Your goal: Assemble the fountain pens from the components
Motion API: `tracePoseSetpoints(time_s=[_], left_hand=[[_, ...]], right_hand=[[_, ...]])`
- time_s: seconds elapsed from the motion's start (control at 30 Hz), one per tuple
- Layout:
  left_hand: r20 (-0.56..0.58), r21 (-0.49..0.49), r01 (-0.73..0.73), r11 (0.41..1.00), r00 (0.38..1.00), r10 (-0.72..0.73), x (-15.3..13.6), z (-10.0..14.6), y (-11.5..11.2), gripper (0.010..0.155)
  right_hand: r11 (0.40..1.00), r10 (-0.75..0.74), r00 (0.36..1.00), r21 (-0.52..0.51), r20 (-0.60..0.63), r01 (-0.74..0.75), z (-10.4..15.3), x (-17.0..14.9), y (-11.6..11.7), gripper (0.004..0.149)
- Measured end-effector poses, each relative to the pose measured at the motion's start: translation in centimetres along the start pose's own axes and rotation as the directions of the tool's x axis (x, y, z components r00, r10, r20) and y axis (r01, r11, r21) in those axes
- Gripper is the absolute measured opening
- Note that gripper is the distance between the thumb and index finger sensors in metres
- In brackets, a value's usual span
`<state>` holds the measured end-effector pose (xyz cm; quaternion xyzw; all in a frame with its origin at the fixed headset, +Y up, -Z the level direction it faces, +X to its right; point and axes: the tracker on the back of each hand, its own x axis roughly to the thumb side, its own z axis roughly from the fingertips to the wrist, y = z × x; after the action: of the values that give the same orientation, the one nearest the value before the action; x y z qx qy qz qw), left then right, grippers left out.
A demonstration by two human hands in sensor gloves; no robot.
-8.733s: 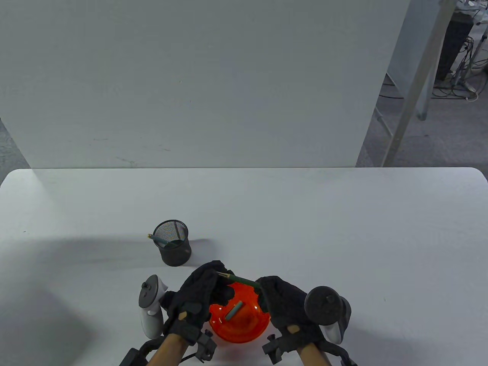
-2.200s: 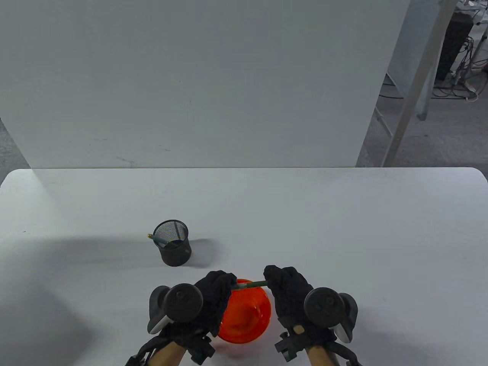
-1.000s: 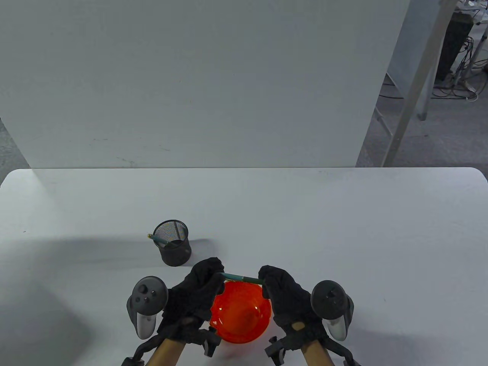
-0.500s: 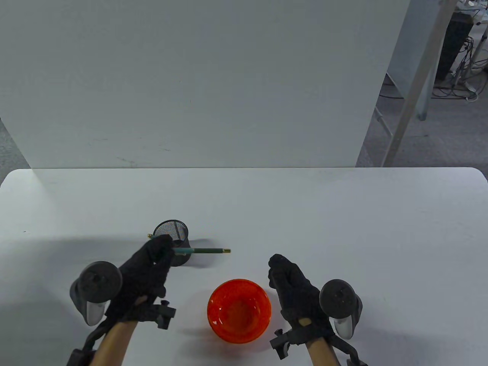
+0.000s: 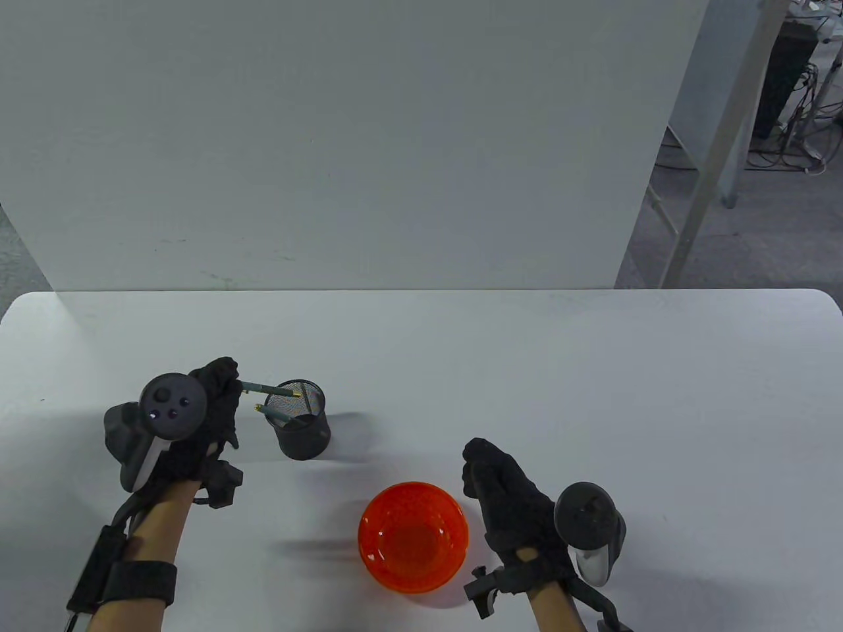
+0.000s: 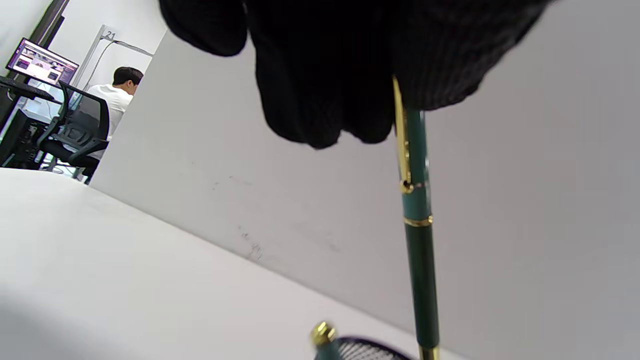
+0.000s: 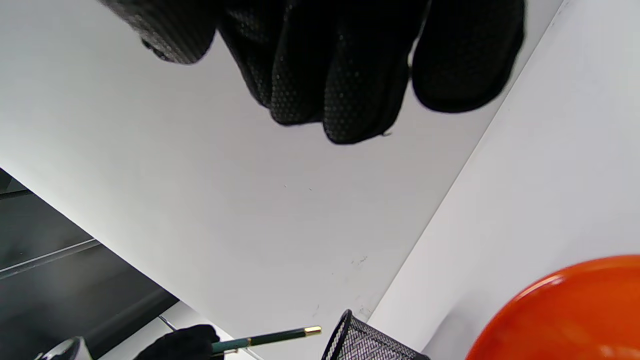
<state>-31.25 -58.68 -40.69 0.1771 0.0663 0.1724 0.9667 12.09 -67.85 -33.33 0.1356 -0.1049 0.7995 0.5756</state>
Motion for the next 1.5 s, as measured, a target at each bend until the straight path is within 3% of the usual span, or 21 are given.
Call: tracePoseSetpoints(time_s=[0.13, 0.27, 0.6, 1.33, 1.5], left_hand=[[-0.021, -0.036, -0.043, 0.998, 0.999, 0.042, -0.1, -0.3, -2.3, 0.043], [-0.013, -0.066, 0.018, 0.998, 1.000, -0.019, 0.3, -0.6, -4.2, 0.043], [-0.008, -0.099, 0.063, 0.993, 0.998, -0.064, 0.5, -0.4, -6.7, 0.043], [0.013, -0.146, 0.153, 0.977, 0.988, -0.153, 1.9, 0.4, -8.2, 0.046], [0.041, -0.092, 0.130, 0.987, 0.991, -0.127, 1.4, 1.4, -6.8, 0.051]], right_hand=[[1.000, -0.001, 1.000, 0.000, -0.003, 0.001, 0.0, 0.1, 0.0, 0.054], [1.000, -0.007, 1.000, 0.008, -0.008, 0.007, -0.1, 0.0, 0.0, 0.054], [1.000, -0.021, 1.000, 0.021, -0.015, 0.021, -0.1, 0.0, 0.1, 0.055], [0.999, -0.052, 0.998, 0.006, -0.032, 0.053, -0.1, -0.2, -0.4, 0.055], [0.999, 0.029, 0.998, 0.026, -0.059, -0.028, 0.0, -0.8, -0.4, 0.055]])
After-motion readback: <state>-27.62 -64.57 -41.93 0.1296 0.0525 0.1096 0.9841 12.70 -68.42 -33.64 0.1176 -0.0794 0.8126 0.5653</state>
